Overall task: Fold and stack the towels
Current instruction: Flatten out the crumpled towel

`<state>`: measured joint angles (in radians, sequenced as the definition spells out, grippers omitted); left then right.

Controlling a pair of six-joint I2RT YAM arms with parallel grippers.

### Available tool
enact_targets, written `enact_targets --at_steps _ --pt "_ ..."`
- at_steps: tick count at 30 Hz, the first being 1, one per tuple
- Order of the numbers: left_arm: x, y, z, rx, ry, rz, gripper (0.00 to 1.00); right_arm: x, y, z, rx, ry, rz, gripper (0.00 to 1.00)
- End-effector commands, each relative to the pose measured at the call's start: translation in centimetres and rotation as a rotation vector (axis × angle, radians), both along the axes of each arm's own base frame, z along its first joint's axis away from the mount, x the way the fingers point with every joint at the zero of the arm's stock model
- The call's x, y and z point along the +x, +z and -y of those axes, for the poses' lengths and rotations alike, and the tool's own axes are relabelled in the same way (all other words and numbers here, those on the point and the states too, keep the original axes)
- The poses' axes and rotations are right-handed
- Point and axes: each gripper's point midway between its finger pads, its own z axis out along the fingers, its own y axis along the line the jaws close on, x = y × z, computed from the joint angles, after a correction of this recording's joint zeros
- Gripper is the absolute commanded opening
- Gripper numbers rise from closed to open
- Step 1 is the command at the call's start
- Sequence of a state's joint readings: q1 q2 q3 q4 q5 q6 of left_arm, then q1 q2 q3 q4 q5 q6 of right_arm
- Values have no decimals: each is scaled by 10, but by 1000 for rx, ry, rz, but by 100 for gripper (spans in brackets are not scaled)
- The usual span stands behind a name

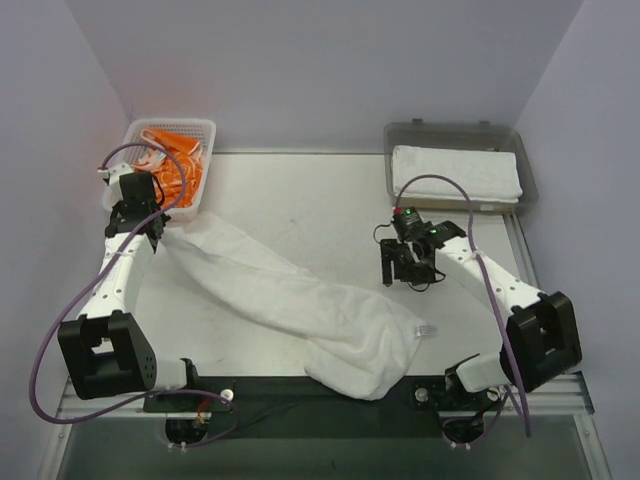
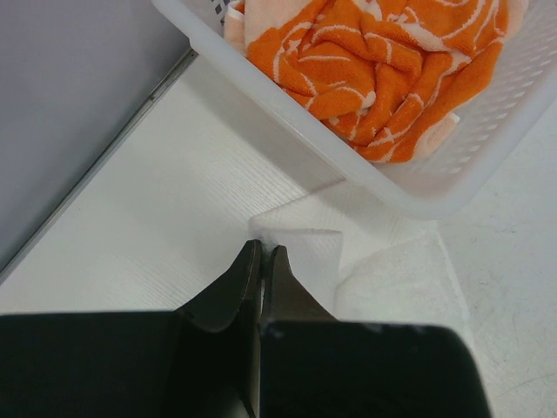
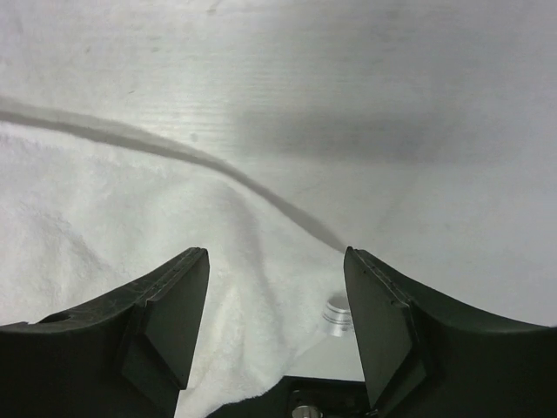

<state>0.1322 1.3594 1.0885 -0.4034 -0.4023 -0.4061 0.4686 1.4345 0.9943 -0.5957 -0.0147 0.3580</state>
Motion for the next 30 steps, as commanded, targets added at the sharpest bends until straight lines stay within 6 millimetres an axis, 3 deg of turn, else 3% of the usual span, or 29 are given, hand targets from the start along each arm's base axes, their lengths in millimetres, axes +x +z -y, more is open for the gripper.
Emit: enact_targets --at_steps 1,4,8,14,25,30 --pt "12 29 -1 15 -21 115 0 -22 -6 41 -9 -163 -84 62" --pt "12 30 -1 16 -23 120 0 -41 -21 54 5 -253 -164 60" --pt "12 28 1 5 -35 118 0 -67 -36 53 19 -293 -251 62" --pt "13 28 -3 -6 -31 125 0 -89 -49 56 7 -325 -312 64" --pt "13 25 -4 -16 -32 122 0 -87 -73 56 0 -314 -328 64" --pt "13 22 -3 -23 -35 117 0 -90 -85 56 0 -306 -344 56"
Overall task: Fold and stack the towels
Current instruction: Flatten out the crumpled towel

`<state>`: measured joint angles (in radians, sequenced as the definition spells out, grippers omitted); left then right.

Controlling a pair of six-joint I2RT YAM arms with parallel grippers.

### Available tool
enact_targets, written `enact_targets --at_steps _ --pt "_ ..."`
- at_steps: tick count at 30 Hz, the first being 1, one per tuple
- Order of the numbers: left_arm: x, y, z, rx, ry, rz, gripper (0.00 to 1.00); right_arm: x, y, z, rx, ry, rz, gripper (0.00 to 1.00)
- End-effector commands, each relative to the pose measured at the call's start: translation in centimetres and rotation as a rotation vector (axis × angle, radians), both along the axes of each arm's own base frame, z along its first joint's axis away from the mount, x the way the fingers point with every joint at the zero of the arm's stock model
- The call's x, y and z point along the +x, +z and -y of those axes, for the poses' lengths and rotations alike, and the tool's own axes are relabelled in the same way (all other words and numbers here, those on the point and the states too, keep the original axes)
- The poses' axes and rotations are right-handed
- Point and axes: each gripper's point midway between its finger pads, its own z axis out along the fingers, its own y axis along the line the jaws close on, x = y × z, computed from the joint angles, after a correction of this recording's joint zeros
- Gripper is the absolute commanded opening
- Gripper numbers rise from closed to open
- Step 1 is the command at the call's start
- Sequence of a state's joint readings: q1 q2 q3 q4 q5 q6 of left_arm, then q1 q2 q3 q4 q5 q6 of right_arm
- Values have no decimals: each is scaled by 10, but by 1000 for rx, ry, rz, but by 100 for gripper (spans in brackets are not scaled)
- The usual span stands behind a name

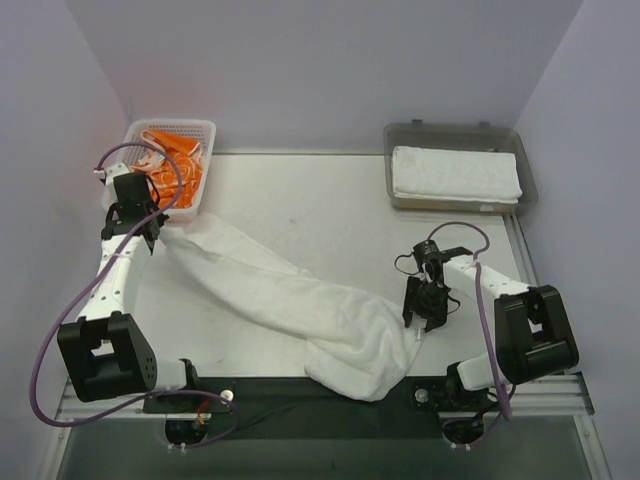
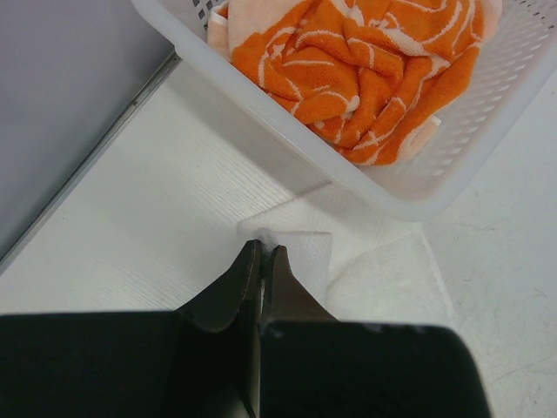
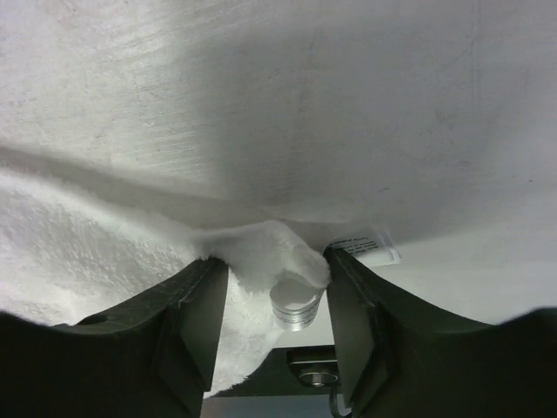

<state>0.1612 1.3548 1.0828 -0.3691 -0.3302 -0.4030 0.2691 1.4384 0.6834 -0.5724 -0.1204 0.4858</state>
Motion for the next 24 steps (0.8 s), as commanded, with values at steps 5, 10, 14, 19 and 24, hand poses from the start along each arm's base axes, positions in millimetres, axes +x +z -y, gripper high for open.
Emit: enact_targets --at_steps 5,10,14,19,24 --pt "10 19 -3 11 -10 81 0 -2 -8 2 -6 -1 10 15" --pt "26 46 5 -28 -40 122 0 34 43 7 -32 15 197 0" --pt "43 91 9 -54 -54 212 0 71 110 19 -68 4 420 0" --pt "67 179 20 -98 -110 395 0 116 232 39 -118 -21 782 0" --pt "63 245 24 -101 -119 526 0 122 316 58 -174 -41 1004 0"
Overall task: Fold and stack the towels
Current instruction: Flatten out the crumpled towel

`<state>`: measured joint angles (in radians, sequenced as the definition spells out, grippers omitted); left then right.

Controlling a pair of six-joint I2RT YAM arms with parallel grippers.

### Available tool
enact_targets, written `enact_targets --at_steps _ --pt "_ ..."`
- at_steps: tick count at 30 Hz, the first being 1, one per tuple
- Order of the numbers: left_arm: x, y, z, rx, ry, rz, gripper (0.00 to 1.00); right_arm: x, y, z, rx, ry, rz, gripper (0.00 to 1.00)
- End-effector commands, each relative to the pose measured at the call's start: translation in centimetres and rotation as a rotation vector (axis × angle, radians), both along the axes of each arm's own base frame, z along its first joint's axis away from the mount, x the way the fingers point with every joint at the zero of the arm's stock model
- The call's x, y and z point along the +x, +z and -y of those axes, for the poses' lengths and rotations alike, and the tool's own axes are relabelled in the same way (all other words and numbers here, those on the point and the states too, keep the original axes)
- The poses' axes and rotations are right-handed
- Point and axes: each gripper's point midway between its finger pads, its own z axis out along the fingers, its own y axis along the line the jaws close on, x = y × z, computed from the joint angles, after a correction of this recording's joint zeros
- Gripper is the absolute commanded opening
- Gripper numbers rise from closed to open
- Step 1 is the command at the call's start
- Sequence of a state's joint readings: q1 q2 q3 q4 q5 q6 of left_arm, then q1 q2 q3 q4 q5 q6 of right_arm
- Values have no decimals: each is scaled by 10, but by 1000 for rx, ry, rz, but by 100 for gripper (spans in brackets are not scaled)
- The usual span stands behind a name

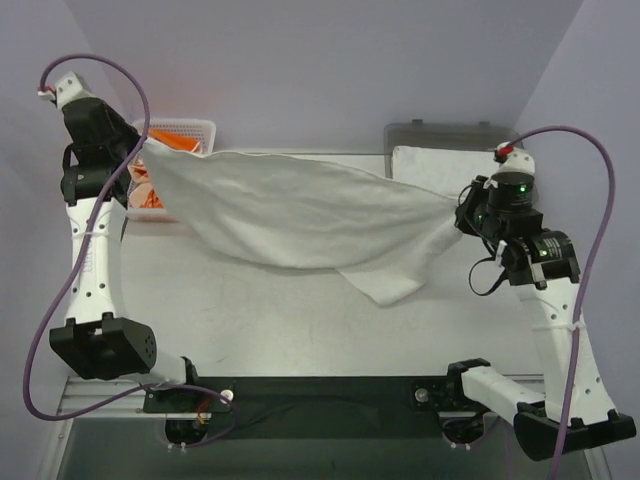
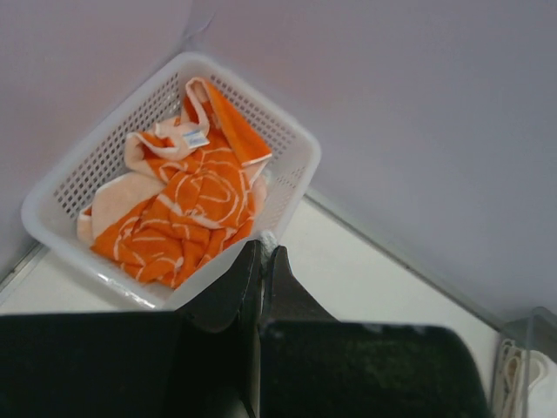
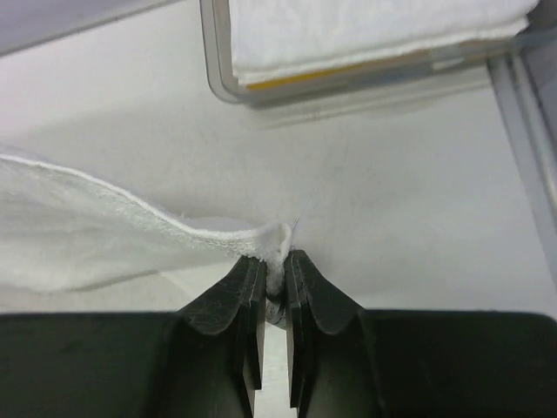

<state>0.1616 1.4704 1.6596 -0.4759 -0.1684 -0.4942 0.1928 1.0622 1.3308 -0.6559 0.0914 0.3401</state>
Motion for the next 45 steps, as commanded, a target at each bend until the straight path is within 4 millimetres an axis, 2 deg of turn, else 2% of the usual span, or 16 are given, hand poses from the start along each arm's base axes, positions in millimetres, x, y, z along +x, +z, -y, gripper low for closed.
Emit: enact_targets --at_steps 1,4,12,18,22,24,25,27,28,30,31,35,37,41,42,45 --pt "-7 64 4 -16 -15 149 0 -13 45 30 -113 -65 98 0" --pt "-13 84 11 -27 -39 195 0 -25 75 42 -150 -85 185 0" --pt "-14 118 33 -68 -135 281 0 -48 114 66 -237 -150 313 0" --pt "23 118 75 -31 -202 266 0 -32 118 72 -284 -166 306 0" --pt "73 93 119 -41 -279 213 0 -17 121 84 -311 -206 302 0" --pt "83 107 138 -54 -316 250 0 -9 120 92 -313 -231 286 0" --pt "103 91 146 -65 -326 225 0 -6 126 93 -306 -240 299 0" --pt "112 113 159 -98 -353 295 0 1 128 100 -296 -263 299 0" --pt "132 93 171 -115 -373 268 0 3 132 102 -296 -273 310 0" --pt "138 117 187 -156 -424 353 0 4 145 114 -289 -315 333 0" --pt "150 106 198 -175 -447 351 0 3 150 116 -286 -328 343 0" --pt "157 129 222 -266 -545 492 0 -3 173 117 -264 -326 408 0" --pt "156 123 225 -267 -565 490 0 -10 181 109 -248 -293 444 0" --pt "150 102 216 -207 -569 490 0 -19 171 89 -206 -183 468 0" --pt "148 100 209 -197 -557 509 0 -22 156 83 -190 -158 446 0" --pt "134 51 189 -193 -544 496 0 -26 105 57 -90 -49 370 0"
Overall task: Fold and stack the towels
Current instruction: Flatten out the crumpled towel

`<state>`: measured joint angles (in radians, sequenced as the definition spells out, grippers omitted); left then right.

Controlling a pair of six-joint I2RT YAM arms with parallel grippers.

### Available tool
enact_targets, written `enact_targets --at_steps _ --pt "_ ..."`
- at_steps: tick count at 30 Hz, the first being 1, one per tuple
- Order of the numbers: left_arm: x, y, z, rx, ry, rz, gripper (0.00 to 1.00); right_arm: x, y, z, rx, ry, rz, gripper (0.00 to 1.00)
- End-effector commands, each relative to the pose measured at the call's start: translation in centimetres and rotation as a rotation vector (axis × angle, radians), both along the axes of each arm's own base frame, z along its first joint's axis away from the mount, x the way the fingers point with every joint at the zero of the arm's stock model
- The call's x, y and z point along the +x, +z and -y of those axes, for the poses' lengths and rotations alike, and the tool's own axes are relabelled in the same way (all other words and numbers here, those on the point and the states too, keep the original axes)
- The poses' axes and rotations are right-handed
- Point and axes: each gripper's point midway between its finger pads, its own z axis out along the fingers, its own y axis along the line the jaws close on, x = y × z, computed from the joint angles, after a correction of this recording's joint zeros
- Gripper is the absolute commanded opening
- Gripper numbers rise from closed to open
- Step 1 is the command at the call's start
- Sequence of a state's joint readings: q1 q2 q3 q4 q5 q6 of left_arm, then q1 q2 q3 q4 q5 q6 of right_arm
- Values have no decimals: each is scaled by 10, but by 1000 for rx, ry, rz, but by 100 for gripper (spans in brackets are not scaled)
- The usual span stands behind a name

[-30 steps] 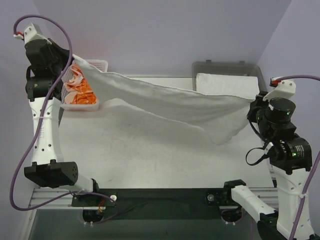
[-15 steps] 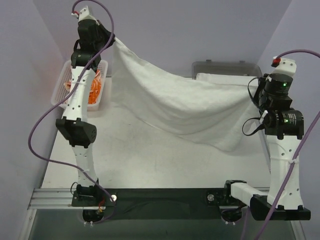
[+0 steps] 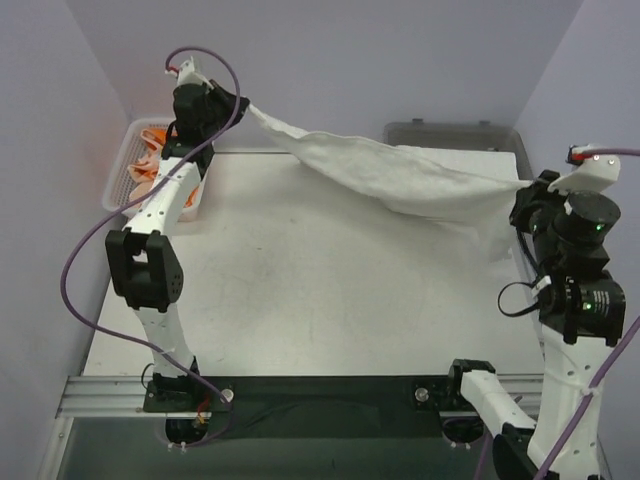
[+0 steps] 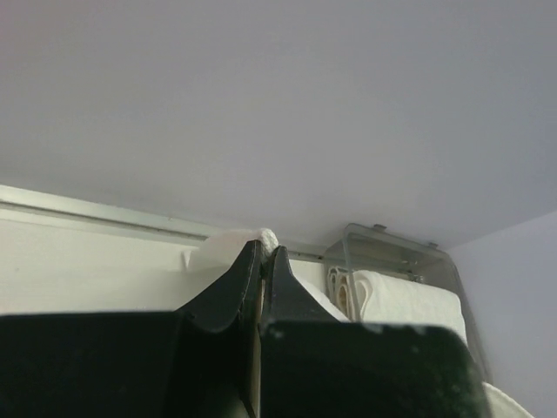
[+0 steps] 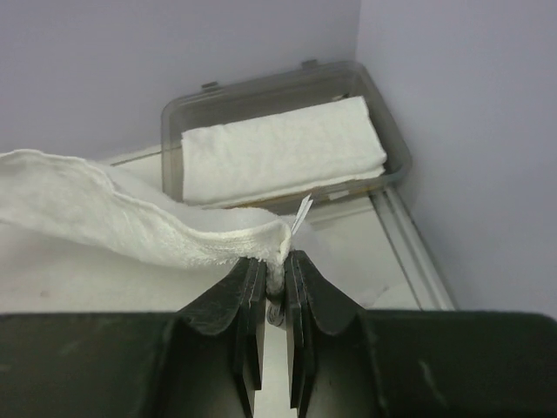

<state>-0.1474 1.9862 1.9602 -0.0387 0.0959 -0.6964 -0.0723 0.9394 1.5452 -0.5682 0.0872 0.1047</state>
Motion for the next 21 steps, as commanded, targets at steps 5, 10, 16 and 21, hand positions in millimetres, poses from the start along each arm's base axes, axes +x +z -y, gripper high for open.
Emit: enact_targets --at_steps 5,10,16,21 --pt "-39 -86 -59 3 10 15 0 -17 -131 -77 272 313 -216 1" --pt "-65 -150 -103 -32 51 -105 0 -69 -196 -133 421 534 -406 1" --pt "-81 -166 -130 41 110 -136 42 -145 -245 -177 627 740 -726 30" --pt "-85 -130 -134 61 120 -86 73 -204 -276 -193 688 862 -1044 72"
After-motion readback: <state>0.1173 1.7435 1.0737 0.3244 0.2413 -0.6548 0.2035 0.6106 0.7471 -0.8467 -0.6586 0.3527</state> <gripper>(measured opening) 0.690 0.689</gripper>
